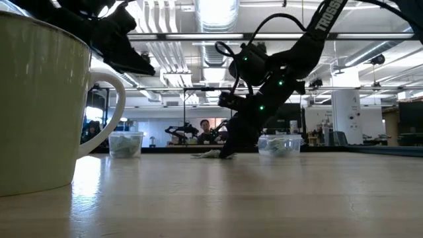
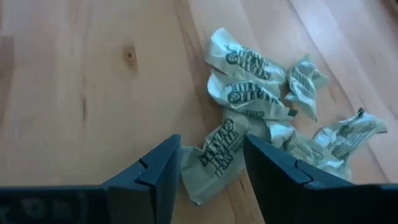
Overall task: Pick and place items into bin
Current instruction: Put the green stevia packet into the rectangular transparent bin
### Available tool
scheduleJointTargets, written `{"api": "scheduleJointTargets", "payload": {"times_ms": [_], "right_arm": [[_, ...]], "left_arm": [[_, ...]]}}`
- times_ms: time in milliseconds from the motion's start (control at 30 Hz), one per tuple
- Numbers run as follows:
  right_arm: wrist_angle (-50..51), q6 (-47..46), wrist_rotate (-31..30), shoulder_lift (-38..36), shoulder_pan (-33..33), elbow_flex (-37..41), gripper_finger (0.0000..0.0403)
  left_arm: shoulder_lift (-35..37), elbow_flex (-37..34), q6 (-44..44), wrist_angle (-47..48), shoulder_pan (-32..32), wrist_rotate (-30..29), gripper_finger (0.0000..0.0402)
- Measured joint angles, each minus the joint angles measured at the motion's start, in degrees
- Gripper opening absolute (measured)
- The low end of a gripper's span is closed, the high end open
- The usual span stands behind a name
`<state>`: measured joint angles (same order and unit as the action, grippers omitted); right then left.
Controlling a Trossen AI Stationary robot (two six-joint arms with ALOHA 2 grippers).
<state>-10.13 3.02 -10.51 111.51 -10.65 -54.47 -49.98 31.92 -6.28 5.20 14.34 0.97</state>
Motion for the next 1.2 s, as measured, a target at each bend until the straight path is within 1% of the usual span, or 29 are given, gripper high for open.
{"api": "scheduleJointTargets", "payload": {"times_ms": [133,267,467,600,667,900,1000,1200], "right_arm": [[0.23,-0.80,-0.19,1.00,-0.14,-0.89,0.0161],[0.89,-2.28,-0.17,0.61,-0.12,-0.76,0.0140],[1.73,-2.44,0.03,0.58,-0.09,-0.71,0.0078],[2.21,-2.42,-0.02,0.56,-0.07,-0.73,0.0034],[2.36,-2.41,-0.12,0.38,-0.01,-0.71,0.0017],[3.98,-2.39,-0.19,-2.15,0.49,-0.49,0.0010],[4.87,-2.42,-0.16,-4.92,0.67,-0.54,0.0009],[12.48,-1.48,-0.44,-12.05,0.61,-0.54,0.0009]], "left_arm": [[3.15,-3.20,-0.21,-2.48,-0.10,-0.02,0.0135],[5.95,-4.31,-0.31,-3.23,-0.13,-0.22,0.0135],[7.32,-4.28,-0.31,-3.58,-0.13,-0.37,0.0135],[6.22,-4.28,-0.33,-3.50,-0.13,-0.37,0.0135],[5.38,-4.28,-0.33,-3.63,-0.13,-0.37,0.0135],[2.63,-4.28,-0.62,-5.42,-0.13,-0.35,0.0135],[1.44,-4.28,-0.79,-7.07,-0.13,-0.37,0.0135],[-0.46,-4.28,-1.66,-8.29,-0.13,-0.35,0.0135]]}}
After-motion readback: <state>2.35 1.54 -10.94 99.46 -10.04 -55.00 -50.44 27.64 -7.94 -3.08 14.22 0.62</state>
